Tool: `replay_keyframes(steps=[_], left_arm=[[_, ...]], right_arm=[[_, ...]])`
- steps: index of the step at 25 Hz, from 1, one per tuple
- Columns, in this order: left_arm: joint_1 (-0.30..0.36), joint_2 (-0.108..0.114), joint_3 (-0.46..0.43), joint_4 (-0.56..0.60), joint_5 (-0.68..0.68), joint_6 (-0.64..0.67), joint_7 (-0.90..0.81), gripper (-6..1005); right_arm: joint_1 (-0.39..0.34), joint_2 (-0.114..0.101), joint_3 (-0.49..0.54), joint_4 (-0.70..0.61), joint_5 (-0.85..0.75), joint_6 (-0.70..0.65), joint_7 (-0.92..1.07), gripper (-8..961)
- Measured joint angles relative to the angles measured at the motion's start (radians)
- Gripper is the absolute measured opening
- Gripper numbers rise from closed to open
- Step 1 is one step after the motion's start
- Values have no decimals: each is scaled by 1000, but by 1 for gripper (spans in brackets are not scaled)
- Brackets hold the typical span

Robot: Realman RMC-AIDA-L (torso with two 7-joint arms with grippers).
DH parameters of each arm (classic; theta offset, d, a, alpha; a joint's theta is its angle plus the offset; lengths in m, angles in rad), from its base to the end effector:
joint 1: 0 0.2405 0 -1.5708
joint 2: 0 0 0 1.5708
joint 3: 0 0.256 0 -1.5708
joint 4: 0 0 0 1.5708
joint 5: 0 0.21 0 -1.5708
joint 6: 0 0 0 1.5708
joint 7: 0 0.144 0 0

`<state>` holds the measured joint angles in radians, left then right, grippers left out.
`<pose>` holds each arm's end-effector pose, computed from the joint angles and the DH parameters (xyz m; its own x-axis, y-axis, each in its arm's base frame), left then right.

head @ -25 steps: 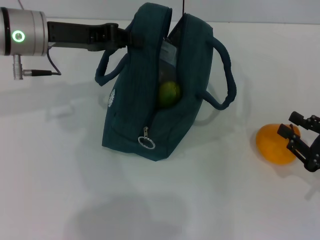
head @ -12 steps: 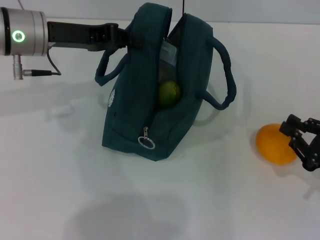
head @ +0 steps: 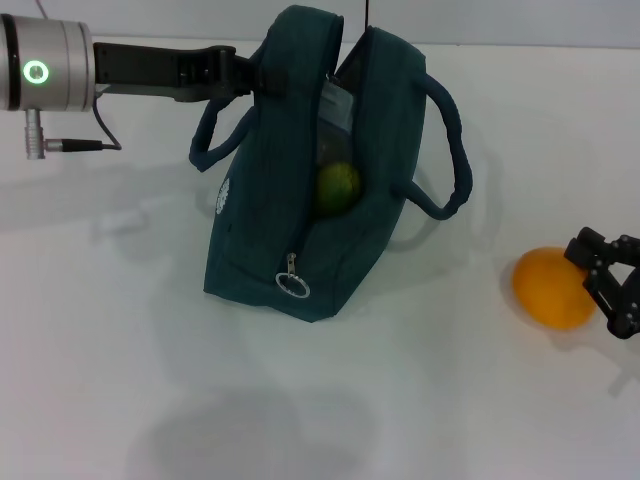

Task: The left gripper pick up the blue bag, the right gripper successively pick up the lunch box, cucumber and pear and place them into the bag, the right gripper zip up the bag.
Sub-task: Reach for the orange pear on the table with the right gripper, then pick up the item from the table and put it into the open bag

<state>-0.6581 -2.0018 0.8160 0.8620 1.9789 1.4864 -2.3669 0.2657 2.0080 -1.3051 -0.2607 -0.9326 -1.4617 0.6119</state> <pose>-0.2033 0.3924 0.0498 0.3903 0.7876 0.4768 0.8684 -0.4869 0.0936 0.3214 0.2593 -0.0180 0.7198 -0.0178 -0.6940 -0.4826 -0.7314 -0.4818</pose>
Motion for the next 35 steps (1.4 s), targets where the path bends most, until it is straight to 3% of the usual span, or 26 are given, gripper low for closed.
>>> replay_keyframes(steps=[14, 18, 25, 31, 35], left_arm=[[0, 0, 0, 0, 0, 0, 0, 103], [1, -1, 0, 0, 0, 4, 0, 103], [6, -3, 0, 0, -1, 9, 0, 104], [2, -6, 6, 0, -13, 28, 2, 104], [-11, -6, 5, 1, -16, 46, -4, 104]], right_arm=[[1, 0, 0, 0, -4, -7, 2, 31], [-6, -5, 31, 0, 10, -87, 22, 35], [-9, -28, 172, -7, 17, -260, 117, 43], [86, -35, 246, -52, 16, -318, 203, 49], [201, -26, 236, -109, 1, -309, 260, 53]])
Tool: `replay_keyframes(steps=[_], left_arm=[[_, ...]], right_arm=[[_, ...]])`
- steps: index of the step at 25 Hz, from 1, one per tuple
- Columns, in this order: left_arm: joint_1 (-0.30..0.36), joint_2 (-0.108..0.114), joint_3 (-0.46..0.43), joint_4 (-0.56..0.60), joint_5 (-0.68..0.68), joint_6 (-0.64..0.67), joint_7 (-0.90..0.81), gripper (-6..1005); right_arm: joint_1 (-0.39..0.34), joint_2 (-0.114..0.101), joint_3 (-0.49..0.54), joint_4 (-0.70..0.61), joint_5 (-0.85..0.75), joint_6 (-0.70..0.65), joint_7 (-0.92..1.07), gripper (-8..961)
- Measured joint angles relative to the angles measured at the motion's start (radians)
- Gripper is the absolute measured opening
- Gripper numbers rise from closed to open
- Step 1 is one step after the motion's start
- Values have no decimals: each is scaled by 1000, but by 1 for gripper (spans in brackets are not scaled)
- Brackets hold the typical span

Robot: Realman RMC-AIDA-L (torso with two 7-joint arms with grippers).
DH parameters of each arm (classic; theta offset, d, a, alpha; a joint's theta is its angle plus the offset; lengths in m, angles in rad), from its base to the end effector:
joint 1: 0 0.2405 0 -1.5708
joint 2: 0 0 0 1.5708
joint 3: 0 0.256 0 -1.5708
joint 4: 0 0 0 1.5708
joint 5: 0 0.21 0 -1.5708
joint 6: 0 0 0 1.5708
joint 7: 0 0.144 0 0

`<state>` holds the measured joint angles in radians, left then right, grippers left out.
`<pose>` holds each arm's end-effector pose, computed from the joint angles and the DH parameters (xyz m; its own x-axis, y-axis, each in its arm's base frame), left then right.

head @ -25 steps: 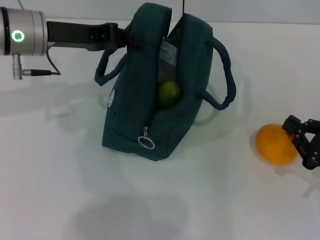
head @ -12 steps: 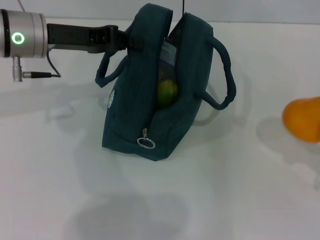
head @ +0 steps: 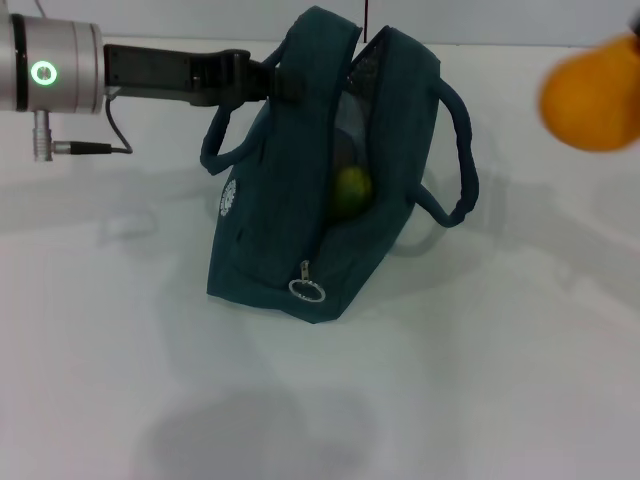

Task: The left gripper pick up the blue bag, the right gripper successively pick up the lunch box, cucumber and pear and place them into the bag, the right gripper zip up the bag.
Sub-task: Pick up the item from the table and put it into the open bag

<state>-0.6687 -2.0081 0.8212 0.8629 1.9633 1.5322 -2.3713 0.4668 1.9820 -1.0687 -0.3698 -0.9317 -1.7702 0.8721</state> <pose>-0.1937 0.3879 0.0458 0.4025 0.7960 0.4521 0.8497 -0.5086 0.1389 0.2311 0.3189 0.0552 0.4057 0.2364 -0.8829 -0.3456 -0.8546 -0.3876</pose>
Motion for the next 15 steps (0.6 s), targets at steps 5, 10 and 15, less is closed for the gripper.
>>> replay_keyframes(steps=[5, 10, 15], left_arm=[[-10, 0, 3, 0, -17, 11, -6, 105], [-13, -1, -2, -1, -18, 13, -12, 105], [-12, -2, -3, -1, -19, 13, -14, 106]], right_arm=[[163, 13, -9, -5, -92, 65, 31, 58], [238, 38, -24, -21, -187, 123, 40, 64], [250, 43, -112, -40, -190, 201, 33, 69]])
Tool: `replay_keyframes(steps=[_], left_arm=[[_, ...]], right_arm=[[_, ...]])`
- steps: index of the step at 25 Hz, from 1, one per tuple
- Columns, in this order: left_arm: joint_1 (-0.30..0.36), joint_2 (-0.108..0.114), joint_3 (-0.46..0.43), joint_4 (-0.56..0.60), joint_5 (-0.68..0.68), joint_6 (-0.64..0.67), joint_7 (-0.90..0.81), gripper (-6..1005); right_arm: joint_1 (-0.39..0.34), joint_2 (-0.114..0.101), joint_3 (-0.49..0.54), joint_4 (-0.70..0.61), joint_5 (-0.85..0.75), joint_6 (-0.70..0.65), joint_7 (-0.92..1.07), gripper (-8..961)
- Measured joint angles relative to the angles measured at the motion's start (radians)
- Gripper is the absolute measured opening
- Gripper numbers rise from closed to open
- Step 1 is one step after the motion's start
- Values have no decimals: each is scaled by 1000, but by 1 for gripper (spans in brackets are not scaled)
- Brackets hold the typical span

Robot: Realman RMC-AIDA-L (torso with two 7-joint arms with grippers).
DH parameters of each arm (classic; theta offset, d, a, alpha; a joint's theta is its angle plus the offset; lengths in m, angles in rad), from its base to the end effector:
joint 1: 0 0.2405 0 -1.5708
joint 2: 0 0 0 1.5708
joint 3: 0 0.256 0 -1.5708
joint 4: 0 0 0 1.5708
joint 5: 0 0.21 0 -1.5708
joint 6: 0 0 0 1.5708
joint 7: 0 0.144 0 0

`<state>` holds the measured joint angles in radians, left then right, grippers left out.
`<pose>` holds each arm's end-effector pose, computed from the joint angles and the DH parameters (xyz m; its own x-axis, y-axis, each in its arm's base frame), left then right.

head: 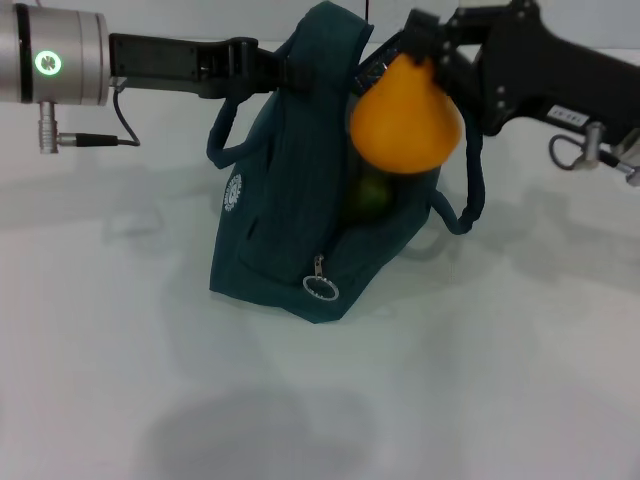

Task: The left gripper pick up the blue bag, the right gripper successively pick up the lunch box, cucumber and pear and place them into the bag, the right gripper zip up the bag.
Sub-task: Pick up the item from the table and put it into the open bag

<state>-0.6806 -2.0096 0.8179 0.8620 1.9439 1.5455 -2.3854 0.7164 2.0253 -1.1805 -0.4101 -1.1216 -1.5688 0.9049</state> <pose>-0.1861 0.3888 0.0464 0.3951 0.7980 0.4551 0.8418 -0.5128 0.1684 0.1472 0.3667 -0.0051 0.5805 0.1820 -0.7936 -0.0922 -0.9537 -0.2862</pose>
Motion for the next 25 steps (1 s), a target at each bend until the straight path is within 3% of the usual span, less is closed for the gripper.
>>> replay_keyframes(steps=[7, 14, 25], left_arm=[[0, 0, 0, 0, -1, 0, 0, 106], [2, 0, 0, 0, -1, 1, -1, 107], [7, -2, 0, 0, -1, 1, 0, 108]], right_arm=[[-11, 3, -83, 7, 0, 87, -47, 76], [-31, 3, -99, 11, 3, 124, -71, 84], [-60, 2, -170, 12, 204, 67, -138, 95]])
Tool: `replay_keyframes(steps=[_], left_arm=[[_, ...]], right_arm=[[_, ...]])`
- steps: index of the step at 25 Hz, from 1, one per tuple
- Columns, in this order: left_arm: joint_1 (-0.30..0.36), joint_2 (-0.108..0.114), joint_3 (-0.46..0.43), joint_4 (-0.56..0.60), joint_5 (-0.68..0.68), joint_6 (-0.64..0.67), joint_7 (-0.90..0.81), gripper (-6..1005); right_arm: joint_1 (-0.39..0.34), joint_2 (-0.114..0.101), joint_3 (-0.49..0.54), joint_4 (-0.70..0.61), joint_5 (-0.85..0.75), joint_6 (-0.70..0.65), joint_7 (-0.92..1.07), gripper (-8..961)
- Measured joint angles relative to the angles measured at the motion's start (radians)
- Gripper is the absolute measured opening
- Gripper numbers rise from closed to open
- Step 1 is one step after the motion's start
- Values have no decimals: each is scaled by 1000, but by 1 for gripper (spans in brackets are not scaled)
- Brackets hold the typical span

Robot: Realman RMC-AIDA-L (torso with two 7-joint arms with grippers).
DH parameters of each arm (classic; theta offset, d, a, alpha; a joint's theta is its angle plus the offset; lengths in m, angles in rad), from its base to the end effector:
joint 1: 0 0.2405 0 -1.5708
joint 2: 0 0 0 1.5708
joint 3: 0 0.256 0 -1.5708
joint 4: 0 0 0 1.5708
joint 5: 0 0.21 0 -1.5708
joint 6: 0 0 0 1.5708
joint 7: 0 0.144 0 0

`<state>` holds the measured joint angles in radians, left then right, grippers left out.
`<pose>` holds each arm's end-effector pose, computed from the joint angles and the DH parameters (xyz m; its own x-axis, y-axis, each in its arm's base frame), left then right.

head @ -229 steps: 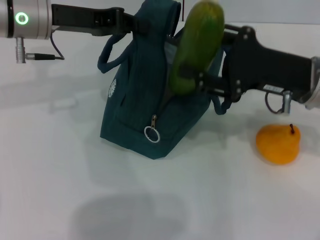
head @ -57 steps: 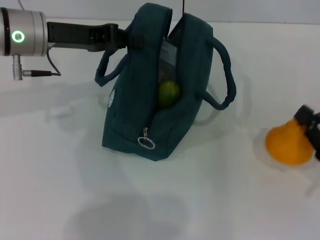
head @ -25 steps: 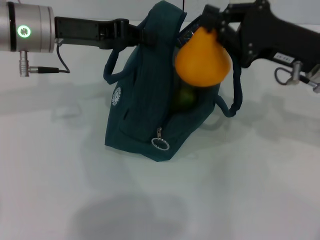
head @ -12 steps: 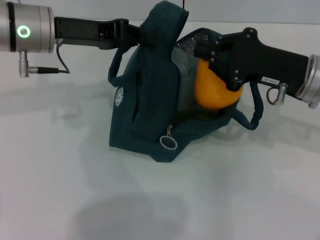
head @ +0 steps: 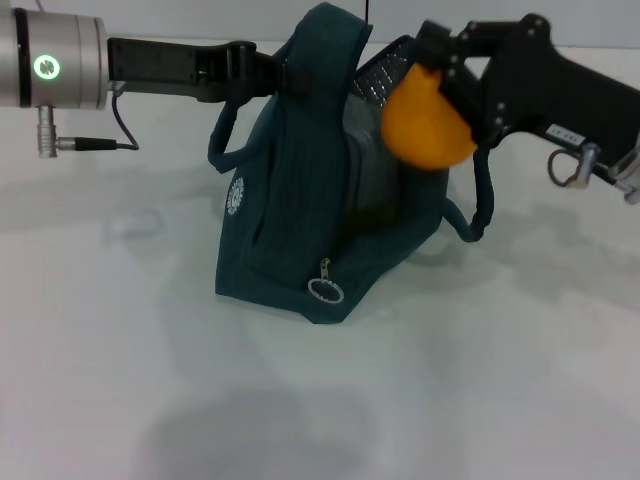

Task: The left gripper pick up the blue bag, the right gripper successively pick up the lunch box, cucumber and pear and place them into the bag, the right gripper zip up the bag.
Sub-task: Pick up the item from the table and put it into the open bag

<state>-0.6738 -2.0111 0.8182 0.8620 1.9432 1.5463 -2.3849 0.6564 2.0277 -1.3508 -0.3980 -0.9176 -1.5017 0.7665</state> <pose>-0.1884 0.3873 0.0458 0.3898 0.8009 0.4546 0.8445 -0.5077 0.1705 0.1619 0.3603 -0.0144 0.5834 0.2379 -0.7766 -0.1304 -0.9163 -0.3787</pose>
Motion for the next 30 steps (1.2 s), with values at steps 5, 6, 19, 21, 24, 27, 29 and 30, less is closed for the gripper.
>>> replay_keyframes(steps=[5, 6, 19, 21, 24, 27, 29, 30], left_arm=[[-3, -10, 1, 0, 0, -1, 4, 108], [-3, -11, 1, 0, 0, -1, 5, 109], [13, -11, 0, 0, 0, 0, 1, 110], [14, -9, 0, 0, 0, 0, 0, 110], [14, -9, 0, 0, 0, 0, 0, 110], [15, -7, 0, 0, 0, 0, 0, 110], [16, -6, 0, 0, 0, 0, -1, 111], [16, -6, -1, 0, 0, 0, 0, 111]], right_arm=[[9, 0, -144, -13, 9, 48, -37, 101], [10, 0, -171, -20, 21, 57, -41, 102], [-29, 0, -326, -41, 93, 114, -103, 115], [-41, -1, -327, -44, 92, 114, -103, 117], [-61, -6, -324, -42, 87, 118, -103, 121], [-67, -9, -321, -39, 87, 138, -104, 124], [-68, -10, -323, -37, 85, 167, -104, 126], [-68, -10, -324, -37, 84, 178, -104, 127]])
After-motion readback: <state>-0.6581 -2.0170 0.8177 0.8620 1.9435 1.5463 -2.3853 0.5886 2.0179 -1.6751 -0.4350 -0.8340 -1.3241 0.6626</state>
